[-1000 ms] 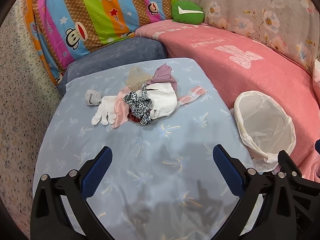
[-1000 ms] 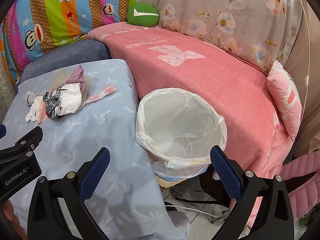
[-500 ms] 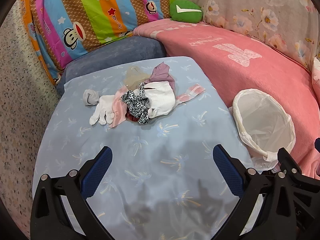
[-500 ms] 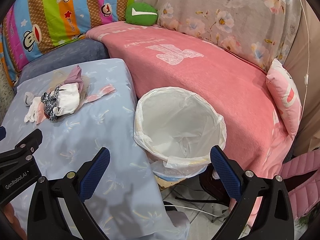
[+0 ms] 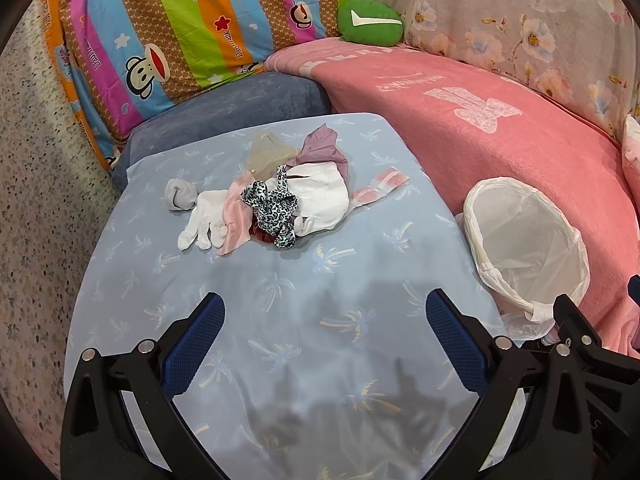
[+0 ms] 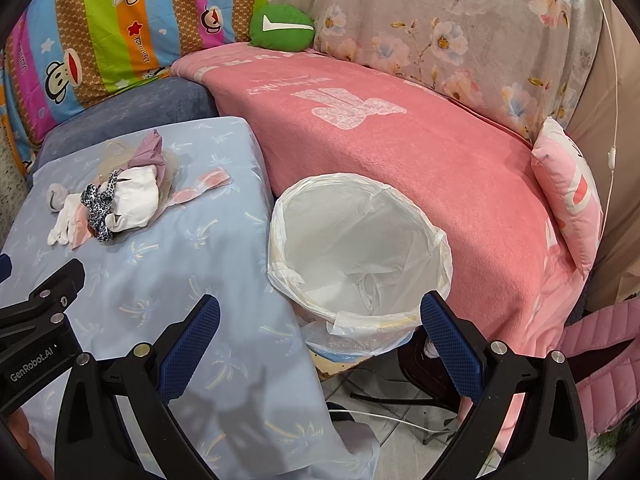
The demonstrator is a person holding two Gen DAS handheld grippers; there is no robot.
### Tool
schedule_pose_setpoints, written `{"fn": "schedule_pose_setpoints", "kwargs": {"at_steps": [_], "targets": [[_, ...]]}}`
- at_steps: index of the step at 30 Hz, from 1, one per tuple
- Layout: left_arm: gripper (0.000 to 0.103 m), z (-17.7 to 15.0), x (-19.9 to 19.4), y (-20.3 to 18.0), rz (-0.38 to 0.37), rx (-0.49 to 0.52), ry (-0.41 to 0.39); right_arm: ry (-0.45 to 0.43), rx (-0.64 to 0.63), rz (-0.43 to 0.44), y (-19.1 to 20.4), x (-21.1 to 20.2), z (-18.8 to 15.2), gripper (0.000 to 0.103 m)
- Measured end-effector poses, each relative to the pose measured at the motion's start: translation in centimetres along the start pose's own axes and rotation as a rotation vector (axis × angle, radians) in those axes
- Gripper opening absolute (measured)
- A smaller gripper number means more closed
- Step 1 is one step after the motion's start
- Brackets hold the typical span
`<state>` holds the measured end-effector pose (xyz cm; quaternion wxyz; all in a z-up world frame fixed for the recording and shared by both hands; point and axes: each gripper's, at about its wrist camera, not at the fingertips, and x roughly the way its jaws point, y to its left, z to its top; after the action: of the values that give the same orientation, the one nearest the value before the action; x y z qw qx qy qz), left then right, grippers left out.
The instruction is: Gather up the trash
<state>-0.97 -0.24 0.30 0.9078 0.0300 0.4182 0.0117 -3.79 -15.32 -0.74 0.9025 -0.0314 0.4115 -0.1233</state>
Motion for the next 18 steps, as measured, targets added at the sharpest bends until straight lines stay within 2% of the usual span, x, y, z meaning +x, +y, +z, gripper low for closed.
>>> {"fn": "schedule_pose_setpoints", "kwargs": {"at_steps": [18], "targets": [[0.096, -0.17, 0.33, -0.49, -0.013, 0.004, 0.002, 0.001, 0.002, -0.004, -0.11, 0.15, 0.02, 0.097]]}}
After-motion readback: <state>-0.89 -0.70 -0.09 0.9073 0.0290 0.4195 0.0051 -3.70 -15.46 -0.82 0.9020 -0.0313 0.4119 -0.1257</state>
